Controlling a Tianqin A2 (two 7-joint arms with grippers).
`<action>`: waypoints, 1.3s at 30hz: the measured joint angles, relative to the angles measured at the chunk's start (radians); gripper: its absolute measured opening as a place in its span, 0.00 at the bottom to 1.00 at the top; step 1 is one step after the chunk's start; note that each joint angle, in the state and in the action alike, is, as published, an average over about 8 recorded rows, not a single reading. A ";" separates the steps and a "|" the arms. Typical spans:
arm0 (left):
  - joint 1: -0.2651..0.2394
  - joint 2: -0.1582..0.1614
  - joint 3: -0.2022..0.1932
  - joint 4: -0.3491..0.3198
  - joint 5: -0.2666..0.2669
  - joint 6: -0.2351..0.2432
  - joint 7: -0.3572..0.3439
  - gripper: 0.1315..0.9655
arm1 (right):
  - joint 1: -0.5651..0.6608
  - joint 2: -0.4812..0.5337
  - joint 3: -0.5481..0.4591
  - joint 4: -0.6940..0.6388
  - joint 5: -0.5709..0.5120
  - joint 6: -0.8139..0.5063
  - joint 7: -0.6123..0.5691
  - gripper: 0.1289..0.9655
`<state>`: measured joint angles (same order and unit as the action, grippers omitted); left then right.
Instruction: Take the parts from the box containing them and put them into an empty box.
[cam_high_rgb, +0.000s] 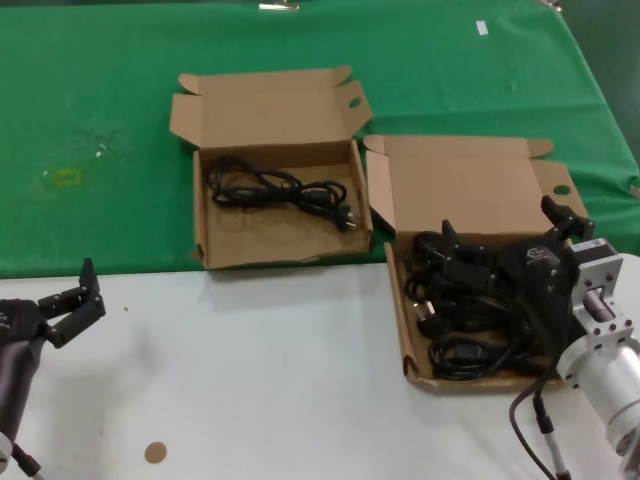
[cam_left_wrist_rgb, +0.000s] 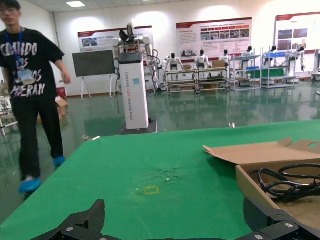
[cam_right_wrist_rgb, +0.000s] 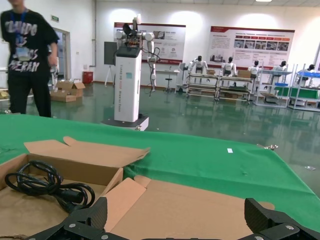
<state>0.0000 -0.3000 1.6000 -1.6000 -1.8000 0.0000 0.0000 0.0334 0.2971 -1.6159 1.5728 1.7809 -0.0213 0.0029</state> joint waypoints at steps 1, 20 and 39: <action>0.000 0.000 0.000 0.000 0.000 0.000 0.000 1.00 | 0.000 0.000 0.000 0.000 0.000 0.000 0.000 1.00; 0.000 0.000 0.000 0.000 0.000 0.000 0.000 1.00 | 0.000 0.000 0.000 0.000 0.000 0.000 0.000 1.00; 0.000 0.000 0.000 0.000 0.000 0.000 0.000 1.00 | 0.000 0.000 0.000 0.000 0.000 0.000 0.000 1.00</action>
<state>0.0000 -0.3000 1.6000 -1.6000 -1.8000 0.0000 0.0000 0.0334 0.2971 -1.6159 1.5728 1.7809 -0.0213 0.0029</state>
